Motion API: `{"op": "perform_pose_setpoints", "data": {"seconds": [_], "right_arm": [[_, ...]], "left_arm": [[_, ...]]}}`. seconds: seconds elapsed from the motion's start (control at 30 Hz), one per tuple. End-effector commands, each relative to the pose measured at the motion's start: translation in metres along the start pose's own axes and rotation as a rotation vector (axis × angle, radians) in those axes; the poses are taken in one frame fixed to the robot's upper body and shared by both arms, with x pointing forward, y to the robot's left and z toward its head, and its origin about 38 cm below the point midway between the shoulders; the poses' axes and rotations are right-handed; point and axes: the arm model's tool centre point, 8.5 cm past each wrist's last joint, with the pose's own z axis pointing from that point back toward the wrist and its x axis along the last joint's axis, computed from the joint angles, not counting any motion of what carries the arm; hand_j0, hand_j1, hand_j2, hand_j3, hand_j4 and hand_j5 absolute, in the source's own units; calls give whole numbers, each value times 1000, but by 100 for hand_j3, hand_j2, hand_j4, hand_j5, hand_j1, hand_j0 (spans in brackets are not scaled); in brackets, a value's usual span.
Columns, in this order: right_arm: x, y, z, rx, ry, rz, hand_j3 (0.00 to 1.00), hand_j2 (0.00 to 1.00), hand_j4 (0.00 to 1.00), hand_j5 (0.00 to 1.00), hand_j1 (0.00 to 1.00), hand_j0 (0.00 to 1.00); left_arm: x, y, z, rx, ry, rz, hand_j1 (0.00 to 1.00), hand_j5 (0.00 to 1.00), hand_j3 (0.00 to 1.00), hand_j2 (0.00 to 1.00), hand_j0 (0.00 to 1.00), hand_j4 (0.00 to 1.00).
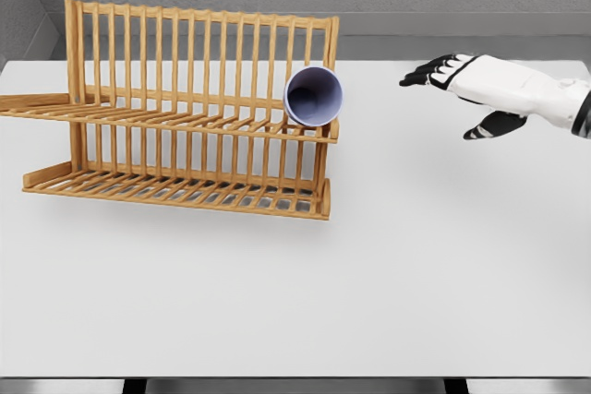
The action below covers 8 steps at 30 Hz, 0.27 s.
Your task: Right arm put cup on second shelf
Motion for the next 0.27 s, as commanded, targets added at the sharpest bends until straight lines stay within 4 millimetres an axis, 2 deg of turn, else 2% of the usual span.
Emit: {"op": "perform_pose_setpoints", "data": {"seconds": [0.0, 0.07, 0.13, 0.23], "right_arm": [[-10, -18, 10, -111, 32, -32, 100, 100, 100, 100, 100, 100], [-14, -7, 17, -134, 46, -65, 100, 100, 100, 100, 100, 100], [-14, -3, 17, -129, 48, -75, 100, 100, 100, 100, 100, 100], [-20, 3, 30, -146, 77, -95, 100, 100, 100, 100, 100, 100]], "left_arm": [[0, 0, 0, 1, 0, -1, 100, 100, 100, 100, 100, 100], [0, 0, 0, 1, 0, 0, 100, 100, 100, 100, 100, 100], [0, 0, 0, -1, 0, -1, 100, 100, 100, 100, 100, 100], [0, 0, 0, -1, 0, 0, 100, 100, 100, 100, 100, 100]]}}
